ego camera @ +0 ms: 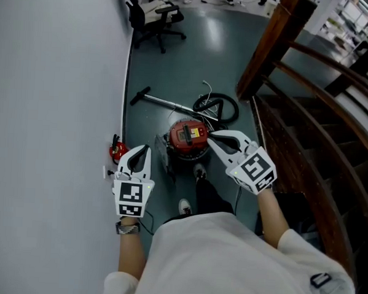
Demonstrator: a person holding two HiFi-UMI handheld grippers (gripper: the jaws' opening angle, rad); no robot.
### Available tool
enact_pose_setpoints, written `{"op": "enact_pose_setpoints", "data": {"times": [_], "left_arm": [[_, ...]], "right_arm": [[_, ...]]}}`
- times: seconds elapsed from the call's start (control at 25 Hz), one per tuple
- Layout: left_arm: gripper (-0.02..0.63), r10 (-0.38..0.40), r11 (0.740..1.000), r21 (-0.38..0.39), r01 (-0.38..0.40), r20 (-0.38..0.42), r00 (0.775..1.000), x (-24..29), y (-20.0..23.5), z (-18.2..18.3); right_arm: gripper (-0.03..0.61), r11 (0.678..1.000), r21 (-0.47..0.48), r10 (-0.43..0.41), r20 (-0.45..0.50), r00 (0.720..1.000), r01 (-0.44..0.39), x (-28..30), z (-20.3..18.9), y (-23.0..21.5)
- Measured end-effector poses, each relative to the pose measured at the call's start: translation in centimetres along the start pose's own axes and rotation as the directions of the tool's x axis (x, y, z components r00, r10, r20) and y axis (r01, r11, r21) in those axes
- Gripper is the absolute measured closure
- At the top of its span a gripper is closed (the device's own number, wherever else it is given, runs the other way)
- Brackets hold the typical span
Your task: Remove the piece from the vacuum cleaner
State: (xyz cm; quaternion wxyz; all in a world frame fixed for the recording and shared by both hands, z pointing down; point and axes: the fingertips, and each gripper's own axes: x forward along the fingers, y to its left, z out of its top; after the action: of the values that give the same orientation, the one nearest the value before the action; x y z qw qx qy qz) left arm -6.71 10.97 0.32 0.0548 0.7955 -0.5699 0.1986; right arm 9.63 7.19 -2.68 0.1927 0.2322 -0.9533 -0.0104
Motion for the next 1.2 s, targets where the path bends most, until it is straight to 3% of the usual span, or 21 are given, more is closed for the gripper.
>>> {"op": "enact_pose_setpoints", "data": {"times": [0.28,0.56,1.2], "left_arm": [[0.615,-0.010,1.000,-0.024,0.009,-0.053,0.999,4.2,0.4,-1.9],[0.615,0.007,1.000,-0.028,-0.012,-0.183,0.983,8.8,1.9,-5.2],[0.614,-0.012,0.991,-0.132,-0.029,-0.301,0.953,17.2,3.9,-12.4]], "right_arm": [[0.548,0.999,0.006,0.048,-0.024,0.999,-0.047,2.8,-1.9,-2.3],[0.548,0.995,0.082,0.067,-0.036,0.997,-0.064,6.2,-4.6,-5.6],[0.546,0.967,0.233,0.141,-0.142,0.980,-0.105,14.5,-12.5,-11.3]]}}
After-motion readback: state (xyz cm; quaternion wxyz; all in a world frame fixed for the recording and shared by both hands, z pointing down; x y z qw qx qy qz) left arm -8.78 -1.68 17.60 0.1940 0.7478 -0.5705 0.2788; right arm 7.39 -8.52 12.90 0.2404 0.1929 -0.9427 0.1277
